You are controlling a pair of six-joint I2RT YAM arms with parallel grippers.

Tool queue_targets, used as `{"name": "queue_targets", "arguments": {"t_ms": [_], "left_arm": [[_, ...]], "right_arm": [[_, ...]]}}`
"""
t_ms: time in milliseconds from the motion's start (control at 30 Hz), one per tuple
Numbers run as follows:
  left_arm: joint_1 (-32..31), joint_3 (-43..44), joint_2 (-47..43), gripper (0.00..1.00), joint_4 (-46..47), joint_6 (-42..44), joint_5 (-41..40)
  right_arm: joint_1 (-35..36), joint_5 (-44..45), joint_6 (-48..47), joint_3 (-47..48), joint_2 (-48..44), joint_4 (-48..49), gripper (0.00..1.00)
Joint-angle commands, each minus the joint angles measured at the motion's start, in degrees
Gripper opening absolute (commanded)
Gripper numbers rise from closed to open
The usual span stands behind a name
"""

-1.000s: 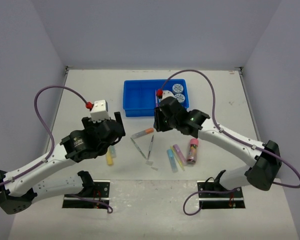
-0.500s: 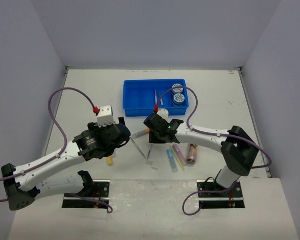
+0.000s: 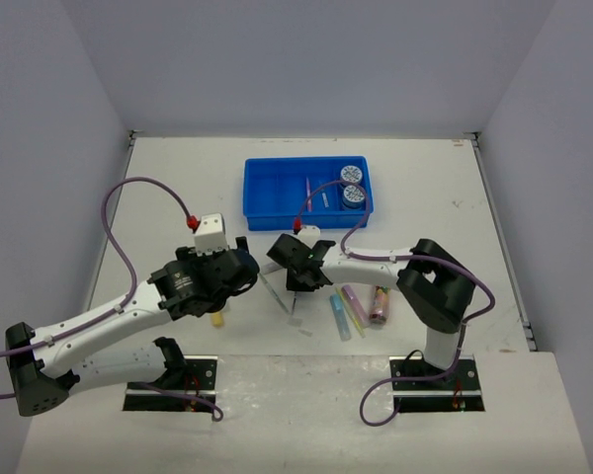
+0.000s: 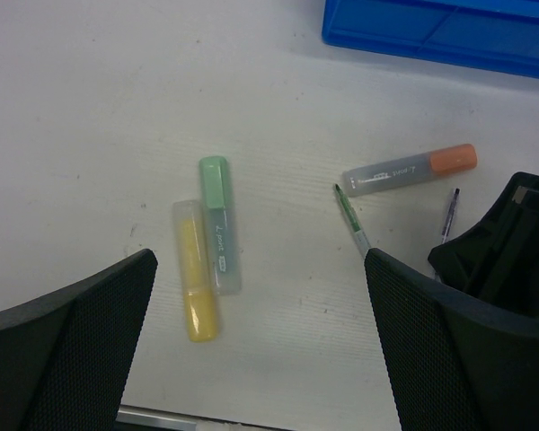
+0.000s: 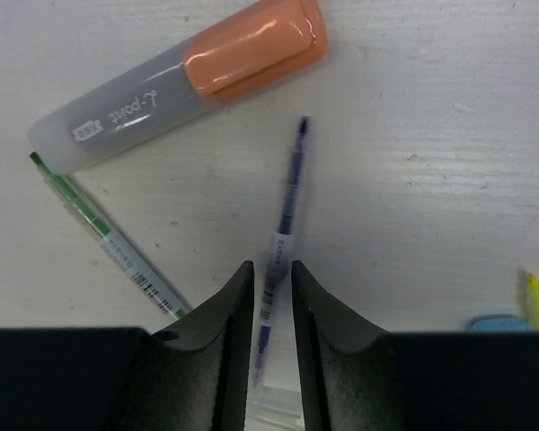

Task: Sort the stationery into containers
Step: Pick up the pen from the center of the board.

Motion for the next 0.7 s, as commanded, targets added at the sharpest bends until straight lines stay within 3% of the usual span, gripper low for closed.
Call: {"name": "queue_targets", "arguments": {"t_ms": [0, 267, 433, 667], "left_arm": [[0.34, -0.67, -1.24, 1.0, 2.31, 0.43, -1.03], [0.34, -1.31, -1.82, 1.0, 2.8, 1.19, -0.71], [0.34, -1.85, -1.79, 1.0, 3.09, 1.19, -0.23], [0.3, -2.12, -1.9, 1.0, 3.85, -0.18, 1.78]], "right_arm": [[0.88, 4.03, 3.64, 1.86, 1.96, -1.18, 0.23], [1.06, 6.44, 5.96, 1.99, 3.71, -3.48, 0.16], [0.95, 7.39, 6.28, 2.45, 3.88, -4.33, 0.02], [0.53, 10.18, 4.99, 3.17, -1.79, -5.58, 0.0]]}}
